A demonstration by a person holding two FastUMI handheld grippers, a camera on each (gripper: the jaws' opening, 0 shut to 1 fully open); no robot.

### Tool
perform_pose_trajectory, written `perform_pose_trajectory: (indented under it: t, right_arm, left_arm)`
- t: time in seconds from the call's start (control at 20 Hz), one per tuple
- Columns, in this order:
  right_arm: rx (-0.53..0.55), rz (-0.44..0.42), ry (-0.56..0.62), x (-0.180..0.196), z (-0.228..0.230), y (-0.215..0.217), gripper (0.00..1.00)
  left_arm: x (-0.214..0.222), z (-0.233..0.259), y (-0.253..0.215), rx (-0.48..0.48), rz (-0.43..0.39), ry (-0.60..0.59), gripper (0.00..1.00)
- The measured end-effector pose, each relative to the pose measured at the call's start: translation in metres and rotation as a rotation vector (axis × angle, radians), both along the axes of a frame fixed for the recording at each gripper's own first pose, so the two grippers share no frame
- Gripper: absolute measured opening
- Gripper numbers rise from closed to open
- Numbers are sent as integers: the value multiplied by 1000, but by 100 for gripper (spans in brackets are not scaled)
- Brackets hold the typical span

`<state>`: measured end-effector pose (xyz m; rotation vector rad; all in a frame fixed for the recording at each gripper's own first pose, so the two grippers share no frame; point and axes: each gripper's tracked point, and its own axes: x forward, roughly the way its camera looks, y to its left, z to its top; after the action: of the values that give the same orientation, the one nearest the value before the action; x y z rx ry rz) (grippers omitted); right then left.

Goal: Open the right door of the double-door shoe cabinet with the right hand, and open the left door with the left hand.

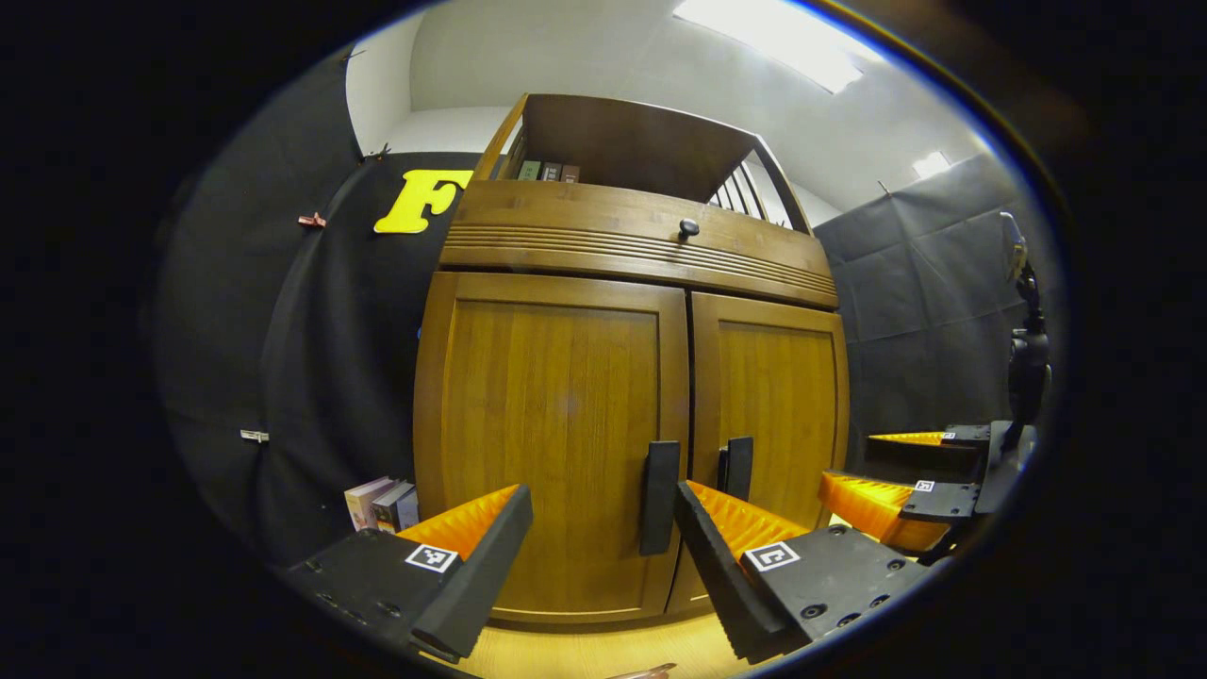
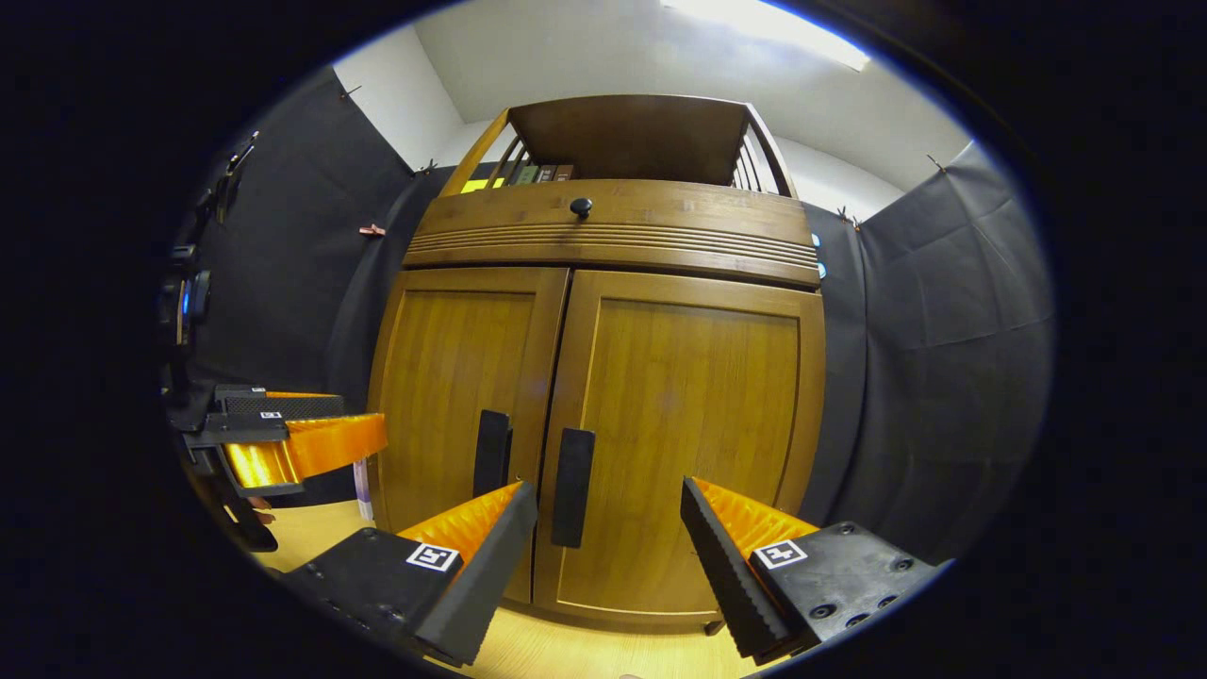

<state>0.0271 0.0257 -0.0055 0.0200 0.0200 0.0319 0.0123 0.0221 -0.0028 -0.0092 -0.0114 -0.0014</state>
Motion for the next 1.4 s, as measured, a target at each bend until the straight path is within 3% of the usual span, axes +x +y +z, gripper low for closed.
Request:
perform_pose_trajectory:
  t: [0.65, 1.1, 1.15, 1.3, 1.4]
  right_arm:
    - [36, -22, 2, 50, -12, 17, 95]
    - [26, -48, 37, 97, -54, 29, 95]
    - [28, -51, 36, 100, -54, 29, 94]
    - [29, -80, 40, 110, -61, 27, 78]
    - [35, -81, 52, 114, -66, 29, 78]
  left_arm:
    - [-5, 0, 4, 10, -35, 7, 96]
    - [-14, -9, 26, -6, -18, 8, 95]
    - [-13, -8, 28, -7, -19, 8, 95]
    - [-15, -12, 35, -1, -12, 15, 96]
    - [-18, -15, 40, -2, -9, 22, 95]
